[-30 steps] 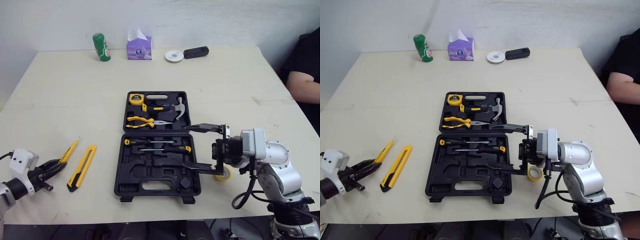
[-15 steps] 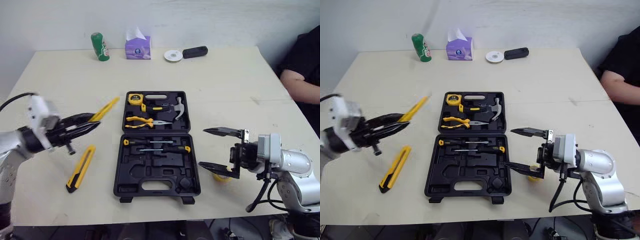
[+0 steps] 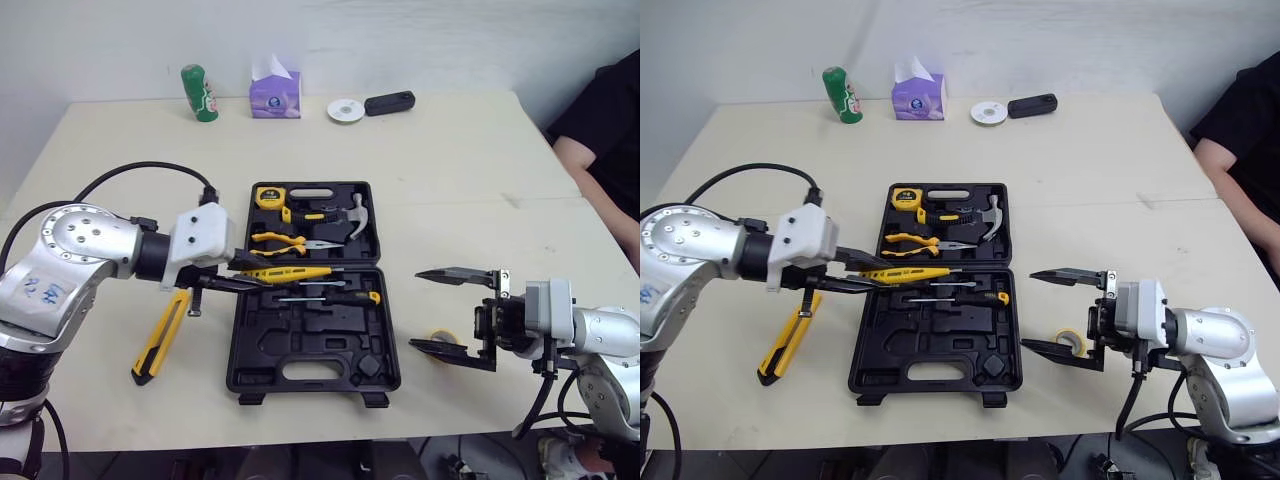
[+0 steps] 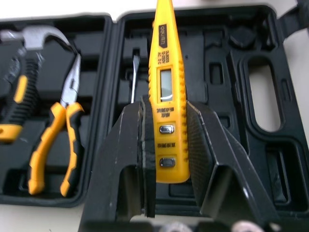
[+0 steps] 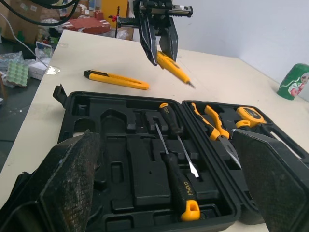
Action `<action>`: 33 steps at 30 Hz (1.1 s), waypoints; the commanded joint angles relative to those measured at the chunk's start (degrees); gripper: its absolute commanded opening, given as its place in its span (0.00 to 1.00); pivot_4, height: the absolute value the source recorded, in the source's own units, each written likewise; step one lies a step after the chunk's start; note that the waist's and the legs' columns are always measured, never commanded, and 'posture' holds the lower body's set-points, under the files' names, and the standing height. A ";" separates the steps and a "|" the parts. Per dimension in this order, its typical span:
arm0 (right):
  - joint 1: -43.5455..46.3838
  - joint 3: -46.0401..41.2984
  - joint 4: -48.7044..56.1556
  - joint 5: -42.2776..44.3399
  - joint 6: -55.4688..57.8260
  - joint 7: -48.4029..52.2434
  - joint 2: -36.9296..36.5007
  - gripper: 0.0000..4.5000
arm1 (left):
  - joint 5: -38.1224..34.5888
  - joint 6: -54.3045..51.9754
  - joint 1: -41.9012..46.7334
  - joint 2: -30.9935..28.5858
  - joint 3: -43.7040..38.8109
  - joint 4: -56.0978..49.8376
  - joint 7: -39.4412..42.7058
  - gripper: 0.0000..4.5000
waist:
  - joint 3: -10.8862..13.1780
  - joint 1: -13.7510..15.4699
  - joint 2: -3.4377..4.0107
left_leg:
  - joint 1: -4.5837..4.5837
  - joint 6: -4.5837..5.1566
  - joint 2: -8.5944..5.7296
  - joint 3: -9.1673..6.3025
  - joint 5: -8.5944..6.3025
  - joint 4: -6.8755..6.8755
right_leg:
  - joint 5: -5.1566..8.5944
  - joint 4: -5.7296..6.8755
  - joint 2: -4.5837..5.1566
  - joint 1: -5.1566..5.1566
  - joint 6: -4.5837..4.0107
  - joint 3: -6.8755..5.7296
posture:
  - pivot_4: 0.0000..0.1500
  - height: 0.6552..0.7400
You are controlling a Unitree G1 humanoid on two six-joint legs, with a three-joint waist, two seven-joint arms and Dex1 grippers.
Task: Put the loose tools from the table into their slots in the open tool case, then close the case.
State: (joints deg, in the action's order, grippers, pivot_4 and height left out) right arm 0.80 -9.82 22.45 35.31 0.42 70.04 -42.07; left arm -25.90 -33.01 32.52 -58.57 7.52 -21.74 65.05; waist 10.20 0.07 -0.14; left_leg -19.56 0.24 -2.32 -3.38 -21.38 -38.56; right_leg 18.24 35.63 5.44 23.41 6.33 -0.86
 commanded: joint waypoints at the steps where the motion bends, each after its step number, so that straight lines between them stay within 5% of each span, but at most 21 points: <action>1: -0.88 -0.72 2.75 1.15 1.40 -0.37 -0.97 1.00 | 4.16 -3.86 2.78 -2.61 3.31 -2.00 0.77 0.12 | 0.01 0.02 -0.02 | -0.03 0.01 0.00 -0.02 0.00 -0.07 | 0.00 0.00 0.00 0.00 0.00 -0.01 | 1.00 1.00; 33: -0.53 0.73 1.84 -1.15 -0.05 -1.48 0.61 1.00 | 20.55 -6.83 7.49 2.26 15.48 -1.29 3.37 0.12 | 0.01 1.32 -0.02 | -0.55 0.04 -0.08 -0.33 -0.01 -0.68 | -0.04 0.27 0.00 0.21 0.08 -0.22 | 1.00 1.00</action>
State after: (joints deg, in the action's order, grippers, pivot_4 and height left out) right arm 0.21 -8.41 23.15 33.83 1.27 68.94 -41.82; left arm -6.30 -40.11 38.91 -56.23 23.12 -22.22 67.66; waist 10.21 1.39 -0.16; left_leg -20.12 0.28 -2.40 -3.72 -21.39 -39.25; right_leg 18.20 35.90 5.44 23.62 6.41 -1.10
